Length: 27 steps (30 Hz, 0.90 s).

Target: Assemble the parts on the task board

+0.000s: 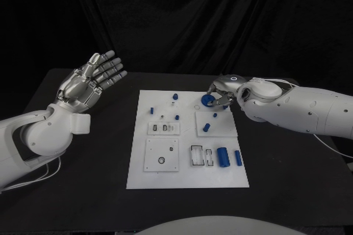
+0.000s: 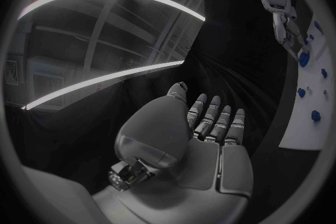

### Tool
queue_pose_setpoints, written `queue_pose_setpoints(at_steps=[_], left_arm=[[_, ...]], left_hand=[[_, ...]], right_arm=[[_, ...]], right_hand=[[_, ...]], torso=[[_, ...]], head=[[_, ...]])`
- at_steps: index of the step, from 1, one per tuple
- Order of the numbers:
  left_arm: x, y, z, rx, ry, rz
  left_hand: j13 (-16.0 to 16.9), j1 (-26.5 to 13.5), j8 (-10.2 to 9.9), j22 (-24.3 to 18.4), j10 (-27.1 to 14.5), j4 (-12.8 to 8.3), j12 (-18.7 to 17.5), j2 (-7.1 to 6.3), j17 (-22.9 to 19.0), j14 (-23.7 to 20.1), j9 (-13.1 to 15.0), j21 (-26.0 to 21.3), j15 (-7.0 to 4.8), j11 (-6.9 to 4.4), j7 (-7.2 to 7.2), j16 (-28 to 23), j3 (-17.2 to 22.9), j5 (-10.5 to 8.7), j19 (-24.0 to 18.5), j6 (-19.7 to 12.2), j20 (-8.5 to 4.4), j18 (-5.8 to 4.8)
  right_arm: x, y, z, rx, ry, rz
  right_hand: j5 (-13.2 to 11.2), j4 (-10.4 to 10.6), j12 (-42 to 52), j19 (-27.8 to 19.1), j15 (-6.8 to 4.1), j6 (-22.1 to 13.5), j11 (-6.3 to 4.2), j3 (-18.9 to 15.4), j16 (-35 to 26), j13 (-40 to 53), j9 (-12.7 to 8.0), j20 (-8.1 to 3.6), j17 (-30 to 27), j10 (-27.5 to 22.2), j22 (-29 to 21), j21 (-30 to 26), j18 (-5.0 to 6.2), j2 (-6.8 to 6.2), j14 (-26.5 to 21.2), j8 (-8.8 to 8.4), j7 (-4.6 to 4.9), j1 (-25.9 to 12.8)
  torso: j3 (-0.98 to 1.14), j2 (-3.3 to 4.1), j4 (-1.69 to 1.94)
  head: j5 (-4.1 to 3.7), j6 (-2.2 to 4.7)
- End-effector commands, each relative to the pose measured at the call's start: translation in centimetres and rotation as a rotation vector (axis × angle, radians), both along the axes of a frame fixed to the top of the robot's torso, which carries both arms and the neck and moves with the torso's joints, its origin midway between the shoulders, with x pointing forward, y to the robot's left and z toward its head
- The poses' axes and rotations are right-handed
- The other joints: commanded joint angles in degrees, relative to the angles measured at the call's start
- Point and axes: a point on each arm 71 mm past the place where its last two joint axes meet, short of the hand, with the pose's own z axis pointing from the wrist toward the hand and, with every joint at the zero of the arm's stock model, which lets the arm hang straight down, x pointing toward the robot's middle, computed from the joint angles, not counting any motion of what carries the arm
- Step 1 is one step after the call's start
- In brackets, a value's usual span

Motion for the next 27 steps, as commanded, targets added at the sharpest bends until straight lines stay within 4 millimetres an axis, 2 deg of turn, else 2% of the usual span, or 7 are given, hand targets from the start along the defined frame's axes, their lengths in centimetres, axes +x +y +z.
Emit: queue_pose_setpoints(at_steps=[1, 5, 7, 13, 18, 22, 27], left_arm=[[-0.1, -0.1, 0.0, -0.014, -0.001, -0.014], [-0.1, -0.1, 0.0, -0.013, 0.002, -0.018], [-0.2, -0.2, 0.0, -0.013, 0.003, -0.019], [-0.2, -0.1, 0.0, -0.011, 0.005, -0.021], [-0.2, -0.1, -0.1, -0.009, 0.008, -0.021], [-0.1, -0.1, -0.1, -0.008, 0.010, -0.024], [-0.1, -0.2, -0.2, -0.007, 0.013, -0.027]], left_hand=[[0.06, -0.20, 0.30, 0.00, 0.31, -0.13, 0.16, 0.57, 0.05, 0.33, 0.06, 0.14, -0.06, 0.10, 4.67, 0.11, 0.41, -0.08, 0.44, 0.30, 0.09, -1.07], [0.06, -0.20, 0.30, -0.01, 0.32, -0.17, 0.17, 0.56, 0.05, 0.33, 0.06, 0.13, -0.06, 0.10, 4.69, 0.13, 0.44, -0.07, 0.43, 0.31, 0.09, -1.07], [0.06, -0.19, 0.31, 0.00, 0.33, -0.21, 0.19, 0.56, 0.05, 0.33, 0.07, 0.14, -0.05, 0.11, 4.70, 0.14, 0.48, -0.05, 0.45, 0.33, 0.09, -1.08], [0.06, -0.19, 0.31, 0.00, 0.33, -0.21, 0.19, 0.56, 0.05, 0.33, 0.07, 0.14, -0.05, 0.11, 4.70, 0.14, 0.48, -0.05, 0.45, 0.33, 0.09, -1.08], [0.05, -0.18, 0.31, -0.01, 0.32, -0.33, 0.16, 0.56, 0.03, 0.29, 0.06, 0.13, -0.05, 0.14, 4.74, 0.03, 0.59, -0.03, 0.45, 0.30, 0.09, -1.09], [0.04, -0.16, 0.30, -0.04, 0.28, -0.54, 0.09, 0.56, 0.02, 0.23, 0.05, 0.09, -0.05, 0.12, 4.80, -0.04, 0.80, -0.01, 0.43, 0.26, 0.09, -1.11], [0.03, -0.16, 0.28, -0.05, 0.25, -0.63, 0.06, 0.56, 0.02, 0.20, 0.04, 0.09, -0.05, 0.10, 4.83, -0.07, 0.89, -0.01, 0.44, 0.18, 0.08, -1.11]], right_arm=[[0.1, -0.1, -0.1, -0.001, -0.008, -0.022], [0.1, -0.1, -0.3, -0.006, 0.002, -0.023], [0.1, -0.1, -0.4, -0.008, 0.006, -0.023], [0.0, -0.1, -0.6, -0.013, 0.017, -0.022], [0.0, -0.1, -0.8, -0.012, 0.033, -0.024], [0.0, 0.0, -1.0, -0.003, 0.050, -0.025], [0.0, 0.0, -1.2, -0.009, 0.071, -0.028]], right_hand=[[0.80, -0.27, 0.15, -0.47, 0.36, 0.54, 0.17, 0.21, 0.12, 15.09, 0.09, 0.09, 15.08, 6.08, 9.29, -0.25, -0.05, 0.61, 6.12, 0.28, 0.03, 0.36], [2.79, -0.42, 0.15, -0.53, 0.32, 0.96, 0.15, 0.54, 0.12, 15.09, 0.19, 0.07, 15.08, 6.08, 9.27, -0.39, -0.02, 1.21, 6.12, 0.43, -0.02, 0.51], [4.82, -0.53, 0.15, -0.58, 0.33, 1.73, 0.17, 0.89, 0.12, 15.09, 0.38, 0.06, 15.08, 6.08, 9.25, -0.52, 0.00, 1.65, 6.12, 0.74, -0.08, 0.58], [6.81, -0.35, 0.15, -0.91, 0.34, 2.54, 0.19, 1.29, 0.12, 15.09, 0.66, 0.07, 15.08, 6.08, 9.02, -1.00, 0.13, 2.15, 6.12, 0.98, -0.15, 0.22], [11.00, -0.65, 0.15, -1.18, 0.37, 3.98, 0.26, 2.38, 0.12, 15.09, 1.24, 0.09, 15.08, 6.08, 8.85, -1.44, 0.23, 2.47, 6.12, 1.51, -0.32, 0.50], [13.96, -1.72, 0.15, -1.64, 0.45, 6.16, 0.36, 3.85, 0.12, 15.09, 2.27, 0.14, 15.08, 6.08, 8.54, -2.10, 0.40, 2.40, 6.12, 2.53, -0.57, 1.48], [13.62, -3.36, 0.15, -1.88, 0.40, 6.93, 0.31, 4.69, 0.12, 15.09, 3.12, 0.11, 15.08, 6.08, 8.41, -2.48, 0.48, 1.54, 6.12, 2.93, -0.66, 2.67]], torso=[[0.00, 0.00, 0.01], [0.05, 0.03, 0.09], [0.04, 0.02, 0.10], [-0.02, 0.01, 0.05], [-0.06, -0.02, 0.04], [-0.05, 0.00, 0.03], [0.00, -0.01, 0.07]], head=[[0.06, -0.10], [-0.08, -0.07], [-0.09, -0.09], [0.05, -0.26], [0.11, -0.33], [0.07, -0.37], [0.02, -0.20]])
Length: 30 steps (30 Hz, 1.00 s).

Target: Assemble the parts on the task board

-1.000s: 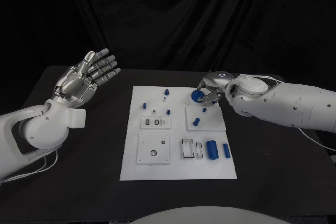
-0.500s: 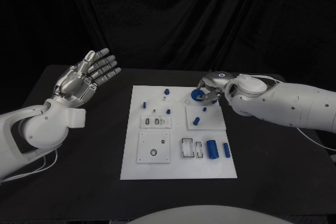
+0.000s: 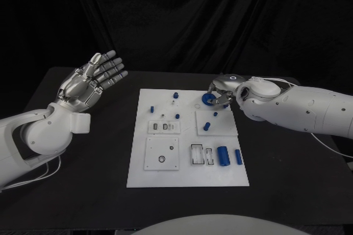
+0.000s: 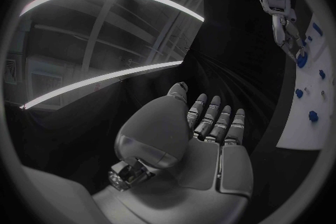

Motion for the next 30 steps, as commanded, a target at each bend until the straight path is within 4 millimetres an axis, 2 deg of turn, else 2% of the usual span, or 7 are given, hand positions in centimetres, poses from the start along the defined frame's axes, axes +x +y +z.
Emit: queue_pose_setpoints(at_steps=[1, 7, 10, 17, 19, 22, 30], left_arm=[[-0.1, -0.2, 0.0, -0.013, 0.001, -0.016], [0.0, -0.1, -0.1, -0.011, 0.003, -0.016], [0.0, -0.2, -0.1, -0.011, 0.004, -0.017], [-0.1, -0.1, -0.2, -0.009, 0.005, -0.013], [-0.1, 0.0, -0.1, -0.009, 0.005, -0.011], [-0.1, 0.0, -0.1, -0.008, 0.005, -0.008], [-0.1, -0.1, -0.2, -0.007, 0.005, -0.008]], left_hand=[[0.03, -0.16, 0.28, -0.04, 0.22, -0.18, 0.02, 0.57, 0.03, 0.18, 0.04, 0.09, -0.06, 0.09, 4.85, -0.09, 0.44, 0.00, 0.44, 0.16, 0.07, -1.11], [0.03, -0.18, 0.27, -0.08, 0.17, -0.67, -0.01, 0.53, 0.04, 0.14, 0.03, 0.06, -0.08, 0.06, 4.85, -0.10, 0.92, 0.20, 0.45, 0.10, 0.07, -1.11], [0.03, -0.23, 0.29, -0.08, 0.17, -1.03, 0.00, 0.48, 0.05, 0.13, 0.04, 0.07, -0.08, 0.06, 4.83, -0.10, 1.25, 0.45, 0.48, 0.15, 0.07, -1.11], [0.04, -0.38, 0.32, -0.08, 0.20, -1.32, 0.05, 0.41, 0.06, 0.14, 0.04, 0.08, -0.06, 0.09, 4.84, -0.05, 1.53, 0.33, 0.53, 0.20, 0.08, -1.11], [0.05, -0.47, 0.34, -0.07, 0.22, -1.41, 0.06, 0.38, 0.07, 0.16, 0.05, 0.10, -0.06, 0.07, 4.86, 0.00, 1.62, 0.19, 0.56, 0.26, 0.08, -1.11], [0.05, -0.62, 0.36, -0.06, 0.26, -1.48, 0.09, 0.35, 0.07, 0.19, 0.06, 0.13, -0.06, 0.07, 4.87, 0.04, 1.71, 0.01, 0.61, 0.29, 0.09, -1.11], [0.07, -1.06, 0.40, -0.03, 0.34, -1.47, 0.18, 0.31, 0.09, 0.25, 0.07, 0.20, -0.06, 0.09, 4.87, 0.14, 1.80, -0.28, 0.71, 0.36, 0.09, -1.10]], right_arm=[[-0.2, -0.3, -0.9, -0.022, 0.059, -0.020], [-0.3, -0.3, -1.1, -0.029, 0.077, -0.021], [-0.3, -0.4, -1.1, -0.027, 0.075, -0.019], [-0.6, -0.1, 0.0, 0.016, 0.012, 0.004], [-0.7, 0.2, 0.6, 0.027, -0.005, 0.018], [-0.8, 0.9, 1.4, 0.042, -0.025, 0.041], [-1.4, 4.4, 3.8, 0.083, -0.072, 0.147]], right_hand=[[-1.37, -1.69, 0.16, -0.58, 0.38, 2.00, 0.29, 0.70, 0.14, 15.10, 2.32, -0.12, 15.09, 6.08, 8.33, -0.66, 0.53, -0.13, 6.12, 0.67, -1.12, 1.47], [-3.83, -3.12, 0.16, -0.83, 0.22, 3.13, 0.09, 0.89, 0.14, 15.10, 4.05, -0.23, 15.09, 6.08, 8.17, -1.14, 0.63, -0.38, 6.12, 1.77, -1.41, 2.09], [-5.28, -4.23, 0.16, -0.53, -0.15, 4.19, -0.36, 0.82, 0.14, 15.10, 5.89, -0.52, 15.09, 6.08, 8.40, -0.94, 0.56, -0.15, 6.12, 3.44, -1.96, 2.70], [-5.73, -4.95, 0.16, -0.12, -0.65, 4.24, -0.90, 0.41, 0.14, 15.10, 8.38, -1.00, 15.09, 6.08, 8.70, -0.69, 0.45, 0.21, 6.12, 5.42, -2.54, 2.74], [-5.94, -4.95, 0.16, 0.00, -0.76, 4.17, -0.98, 0.26, 0.14, 15.10, 8.94, -1.10, 15.09, 6.08, 8.79, -0.59, 0.41, 0.27, 6.12, 5.84, -2.65, 2.60], [-6.21, -4.89, 0.16, 0.17, -0.85, 4.10, -1.10, 0.10, 0.14, 15.10, 9.49, -1.20, 15.09, 6.08, 8.92, -0.44, 0.36, 0.33, 6.12, 6.24, -2.76, 2.43], [-6.26, -4.79, 0.16, 0.92, -1.14, 3.93, -1.43, -0.10, 0.14, 15.10, 10.76, -1.47, 15.09, 6.08, 9.49, 0.37, 0.11, 0.60, 6.12, 7.16, -3.12, 2.19]], torso=[[0.02, -0.01, 0.01], [0.01, -0.01, -0.02], [0.03, -0.03, 0.01], [0.09, -0.01, 0.04], [0.08, -0.04, 0.04], [0.06, -0.04, 0.09], [-0.03, -0.07, 0.13]], head=[[0.02, 0.25], [0.29, 0.66], [0.41, 0.72], [0.62, 1.66], [0.81, 1.83], [0.95, 1.61], [0.73, 1.76]])
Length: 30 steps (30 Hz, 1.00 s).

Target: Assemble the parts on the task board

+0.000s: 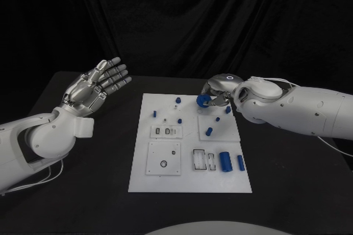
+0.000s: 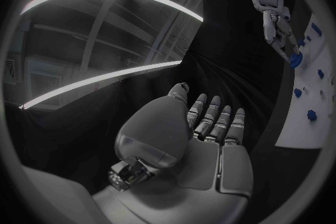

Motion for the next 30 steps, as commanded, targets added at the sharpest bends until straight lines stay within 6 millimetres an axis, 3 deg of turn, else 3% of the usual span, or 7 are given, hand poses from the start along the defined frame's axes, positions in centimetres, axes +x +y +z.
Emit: queue_pose_setpoints(at_steps=[1, 11, 17, 22, 30], left_arm=[[0.0, -0.2, 0.0, -0.012, -0.004, -0.005], [0.2, -0.5, 0.0, -0.012, -0.005, -0.010], [0.3, -0.7, -0.1, -0.013, -0.006, -0.015], [0.3, -1.0, -0.1, -0.015, -0.006, -0.023], [0.4, -0.8, -0.1, -0.012, -0.003, -0.019]], left_hand=[[0.08, -0.86, 0.22, 0.00, 0.37, -0.02, 0.22, 0.00, 0.07, 0.26, 0.08, 0.18, -0.06, 0.09, 4.87, 0.14, 0.40, -0.31, 0.29, 0.44, 0.09, -1.11], [0.07, -1.31, 0.21, -0.04, 0.37, 0.10, 0.19, 0.07, 0.06, 0.25, 0.07, 0.14, -0.04, 0.10, 4.89, 0.09, 0.47, -0.43, 0.28, 0.36, 0.08, -1.12], [0.07, -1.31, 0.21, -0.04, 0.37, 0.10, 0.19, 0.07, 0.06, 0.25, 0.07, 0.14, -0.04, 0.10, 4.89, 0.09, 0.47, -0.43, 0.28, 0.36, 0.08, -1.12], [0.07, -1.39, 0.21, -0.06, 0.36, 0.12, 0.18, 0.10, 0.05, 0.24, 0.07, 0.12, -0.04, 0.10, 4.89, 0.06, 0.51, -0.42, 0.26, 0.34, 0.08, -1.13], [0.06, -1.46, 0.20, -0.09, 0.36, 0.09, 0.20, 0.13, 0.05, 0.24, 0.06, 0.07, -0.03, 0.13, 4.89, 0.10, 0.59, -0.33, 0.21, 0.30, 0.08, -1.14]], right_arm=[[-0.3, 1.5, 0.6, 0.024, -0.033, 0.053], [0.1, 5.3, 0.7, 0.026, -0.034, 0.127], [0.6, 6.5, 0.0, 0.016, -0.021, 0.136], [0.8, 7.2, -0.8, 0.012, -0.010, 0.142], [1.1, 7.4, -1.7, 0.003, 0.005, 0.137]], right_hand=[[-0.20, 0.18, 0.16, 0.37, -0.57, 3.16, -0.63, -0.34, 0.14, 15.10, 11.00, -0.07, 15.09, 6.03, 9.50, 0.36, 0.08, 0.48, 5.94, 6.71, -3.90, -0.38], [-0.26, 0.20, 0.16, 0.57, -0.69, 2.88, -0.73, -0.42, 0.14, 15.10, 11.50, -0.19, 15.09, 6.03, 9.64, 0.54, 0.02, 0.54, 5.94, 6.97, -3.97, -0.46], [-0.41, 0.27, 0.16, 0.58, -0.71, 2.37, -0.70, -0.52, 0.14, 15.10, 11.81, -0.26, 15.09, 6.03, 9.65, 0.52, 0.02, 0.57, 5.94, 6.99, -3.90, -0.61], [-0.47, 0.28, 0.16, 0.55, -0.69, 1.91, -0.65, -0.53, 0.14, 15.10, 11.99, -0.28, 15.09, 6.03, 9.63, 0.44, 0.04, 0.61, 5.94, 6.93, -3.80, -0.66], [-0.47, 0.29, 0.16, 0.31, -0.61, 1.23, -0.50, -0.53, 0.14, 15.10, 12.19, -0.25, 15.09, 6.03, 9.45, 0.08, 0.13, 0.64, 5.94, 6.76, -3.61, -0.70]], torso=[[-0.08, 0.02, 0.04], [-0.07, 0.01, 0.03], [-0.02, 0.10, 0.06], [-0.09, 0.03, 0.05], [-0.02, 0.05, 0.10]], head=[[-0.03, 0.18], [0.37, 0.13], [0.46, 0.17], [0.79, -0.09], [0.93, -0.38]])
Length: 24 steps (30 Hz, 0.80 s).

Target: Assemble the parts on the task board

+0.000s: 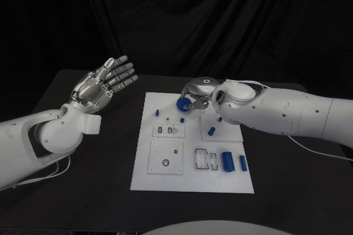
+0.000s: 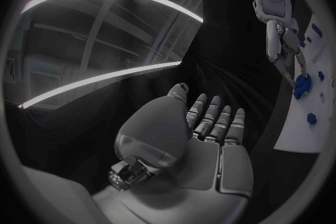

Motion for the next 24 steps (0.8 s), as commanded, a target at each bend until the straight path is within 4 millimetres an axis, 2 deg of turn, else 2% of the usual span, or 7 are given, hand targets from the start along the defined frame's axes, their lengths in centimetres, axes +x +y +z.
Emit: queue_pose_setpoints(at_steps=[1, 6, 9, 15, 20, 24], left_arm=[[-0.1, 0.0, 0.0, -0.013, -0.002, -0.008], [0.0, 0.0, 0.0, -0.012, -0.001, -0.010], [0.0, -0.1, -0.1, -0.012, 0.000, -0.014], [0.1, -0.2, -0.1, -0.010, 0.003, -0.017], [0.1, -0.1, -0.2, -0.008, 0.005, -0.018], [0.1, -0.2, -0.2, -0.008, 0.006, -0.020]], left_hand=[[0.07, -0.53, 0.21, -0.07, 0.39, 0.07, 0.26, 0.02, 0.05, 0.24, 0.07, 0.10, -0.02, 0.14, 4.90, 0.11, 0.30, -0.06, 0.25, 0.34, 0.09, -1.14], [0.07, -0.54, 0.22, -0.10, 0.39, 0.04, 0.24, 0.02, 0.06, 0.24, 0.07, 0.06, -0.01, 0.14, 4.91, 0.12, 0.33, -0.03, 0.21, 0.36, 0.09, -1.15], [0.07, -0.54, 0.22, -0.10, 0.39, 0.04, 0.24, 0.02, 0.06, 0.24, 0.07, 0.06, -0.01, 0.14, 4.91, 0.12, 0.33, -0.03, 0.21, 0.36, 0.09, -1.15], [0.07, -0.54, 0.22, -0.10, 0.39, 0.04, 0.24, 0.02, 0.06, 0.24, 0.07, 0.06, -0.01, 0.14, 4.91, 0.12, 0.33, -0.03, 0.21, 0.36, 0.09, -1.15], [0.07, -0.58, 0.21, -0.13, 0.39, -0.03, 0.24, 0.00, 0.06, 0.24, 0.07, 0.02, 0.02, 0.18, 4.92, 0.13, 0.42, 0.04, 0.18, 0.32, 0.10, -1.17], [0.07, -0.58, 0.21, -0.13, 0.39, -0.03, 0.24, 0.00, 0.06, 0.24, 0.07, 0.02, 0.02, 0.18, 4.92, 0.13, 0.42, 0.04, 0.18, 0.32, 0.10, -1.17]], right_arm=[[0.1, 0.0, -0.3, -0.005, 0.002, 0.007], [0.1, 0.2, -0.3, 0.001, -0.003, 0.010], [0.0, 0.4, -0.3, 0.011, -0.002, 0.015], [-0.2, 0.9, -0.4, 0.023, 0.001, 0.031], [-0.4, 1.3, -0.4, 0.027, 0.003, 0.042], [-0.5, 1.6, -0.4, 0.027, 0.006, 0.048]], right_hand=[[-0.02, 0.18, 0.16, 0.11, -0.20, 2.11, -0.12, -0.26, 0.14, 15.07, 12.19, -0.05, 15.09, 6.06, 9.47, -0.18, 0.13, 0.39, 5.91, 5.22, -2.58, -0.38], [-0.08, 0.22, 0.16, -0.32, -0.11, 1.78, -0.01, -0.29, 0.14, 15.07, 12.31, 0.00, 15.09, 6.06, 9.14, -0.78, 0.30, 0.38, 5.91, 5.13, -2.45, -0.47], [-0.15, 0.23, 0.16, -0.58, -0.06, 1.66, 0.05, -0.30, 0.14, 15.07, 12.37, 0.04, 15.09, 6.06, 8.94, -1.14, 0.39, 0.38, 5.91, 5.11, -2.40, -0.50], [-0.19, 0.20, 0.16, -0.83, 0.00, 1.54, 0.10, -0.26, 0.14, 15.07, 12.45, 0.08, 15.09, 6.06, 8.75, -1.49, 0.49, 0.42, 5.91, 5.10, -2.36, -0.45], [-0.37, 0.22, 0.16, -1.03, 0.07, 1.37, 0.17, -0.26, 0.14, 15.07, 12.57, 0.14, 15.09, 6.06, 8.60, -1.79, 0.56, 0.45, 5.91, 5.08, -2.28, -0.50], [-0.52, 0.24, 0.16, -1.07, 0.11, 1.19, 0.23, -0.27, 0.14, 15.07, 12.64, 0.19, 15.09, 6.06, 8.58, -1.87, 0.57, 0.45, 5.91, 5.02, -2.22, -0.54]], torso=[[0.05, 0.03, 0.08], [0.14, 0.04, 0.21], [0.08, 0.03, 0.00], [0.03, 0.00, -0.17], [0.03, 0.01, -0.23], [0.07, 0.02, -0.14]], head=[[-0.08, -0.17], [-0.37, -0.18], [-0.31, -0.16], [-0.05, -0.26], [0.00, -0.29], [-0.15, -0.31]])
